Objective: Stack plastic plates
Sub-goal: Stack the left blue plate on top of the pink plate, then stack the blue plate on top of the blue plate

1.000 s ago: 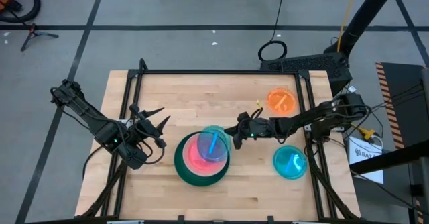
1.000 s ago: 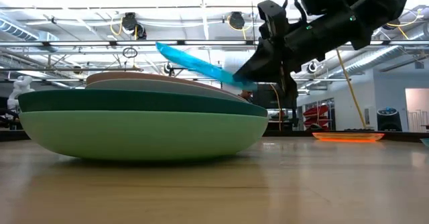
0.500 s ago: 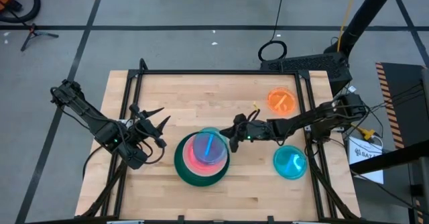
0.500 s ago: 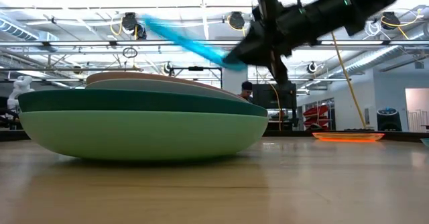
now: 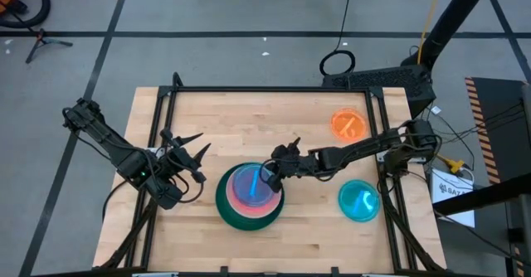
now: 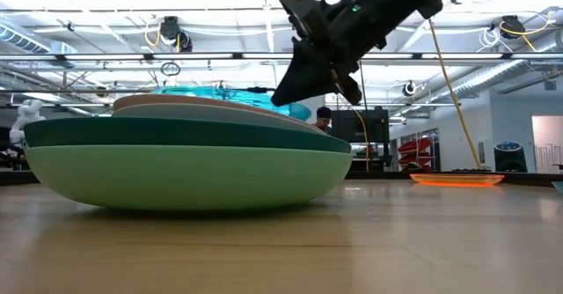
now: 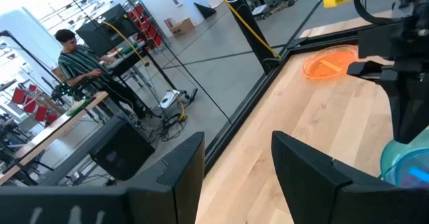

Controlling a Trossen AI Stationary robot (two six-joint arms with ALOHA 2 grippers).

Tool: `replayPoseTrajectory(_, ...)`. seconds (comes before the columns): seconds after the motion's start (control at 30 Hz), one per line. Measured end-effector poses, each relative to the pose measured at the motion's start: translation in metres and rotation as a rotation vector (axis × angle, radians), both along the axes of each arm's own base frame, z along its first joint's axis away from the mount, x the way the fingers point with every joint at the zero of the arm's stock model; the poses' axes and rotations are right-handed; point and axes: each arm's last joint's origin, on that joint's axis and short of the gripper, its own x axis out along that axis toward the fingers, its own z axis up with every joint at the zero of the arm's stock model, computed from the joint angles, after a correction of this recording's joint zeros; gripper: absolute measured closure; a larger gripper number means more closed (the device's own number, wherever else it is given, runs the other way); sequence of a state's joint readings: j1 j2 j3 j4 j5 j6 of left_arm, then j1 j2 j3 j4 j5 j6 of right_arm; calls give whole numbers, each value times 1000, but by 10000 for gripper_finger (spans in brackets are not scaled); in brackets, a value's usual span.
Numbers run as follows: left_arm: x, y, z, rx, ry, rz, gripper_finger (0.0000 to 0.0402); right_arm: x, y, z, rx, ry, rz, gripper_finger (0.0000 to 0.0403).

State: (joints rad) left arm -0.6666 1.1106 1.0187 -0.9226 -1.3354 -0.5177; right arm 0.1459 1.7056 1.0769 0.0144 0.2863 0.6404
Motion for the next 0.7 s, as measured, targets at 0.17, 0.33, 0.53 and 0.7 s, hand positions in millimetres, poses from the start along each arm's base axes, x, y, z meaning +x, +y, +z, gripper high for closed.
replayPoseTrajectory(0.17,0,0,0,0,3,-2,222,3,0,2,16,5,-12,390)
replayPoseTrajectory(0.33,0,0,0,-1,4,-4,222,1,-2,0,66,39,-20,339)
replayPoseTrajectory(0.53,0,0,0,-5,1,-3,222,-2,-2,1,111,55,-6,270)
replayPoseTrajectory(0.7,0,0,-1,-26,3,-11,222,-14,-3,19,126,108,-29,248)
